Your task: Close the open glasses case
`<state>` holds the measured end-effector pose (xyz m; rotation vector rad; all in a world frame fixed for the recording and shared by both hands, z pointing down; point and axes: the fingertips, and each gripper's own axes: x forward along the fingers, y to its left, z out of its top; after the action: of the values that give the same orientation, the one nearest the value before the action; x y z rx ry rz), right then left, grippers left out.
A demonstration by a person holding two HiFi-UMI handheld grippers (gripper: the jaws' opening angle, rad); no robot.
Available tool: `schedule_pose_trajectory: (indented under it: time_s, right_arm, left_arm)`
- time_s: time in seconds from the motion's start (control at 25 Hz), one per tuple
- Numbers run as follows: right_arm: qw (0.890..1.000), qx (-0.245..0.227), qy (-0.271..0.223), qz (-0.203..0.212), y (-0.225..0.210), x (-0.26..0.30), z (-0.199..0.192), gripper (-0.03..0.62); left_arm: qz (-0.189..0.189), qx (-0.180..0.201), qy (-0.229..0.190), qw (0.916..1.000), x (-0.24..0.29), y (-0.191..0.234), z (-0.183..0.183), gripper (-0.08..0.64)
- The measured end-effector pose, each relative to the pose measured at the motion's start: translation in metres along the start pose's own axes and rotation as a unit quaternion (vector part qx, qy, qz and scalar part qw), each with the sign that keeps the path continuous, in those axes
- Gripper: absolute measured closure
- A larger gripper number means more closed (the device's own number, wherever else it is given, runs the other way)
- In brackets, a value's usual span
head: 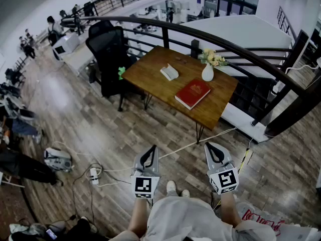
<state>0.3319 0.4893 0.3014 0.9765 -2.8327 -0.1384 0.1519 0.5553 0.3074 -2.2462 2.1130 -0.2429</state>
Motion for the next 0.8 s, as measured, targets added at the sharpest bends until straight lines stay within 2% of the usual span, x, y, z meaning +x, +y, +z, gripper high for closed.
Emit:
schedule_pose_trajectory:
  time_s: [0.4,0.8]
  right_arm:
    - [1.000,0.010,-0.016,0.024,0.009,-0.010,-0.001,0.589]
    - [0.999,0.000,-0.011,0.030,-0.005,0.055,0.003,0.589]
  left_arm:
    - [0.000,0.003,-0.006,1.0000,-0.015,-0.029,0.009,0.540]
    - [-0.001,0.003,-0.013,0.9999,0.039,0.012,0.006,0.540]
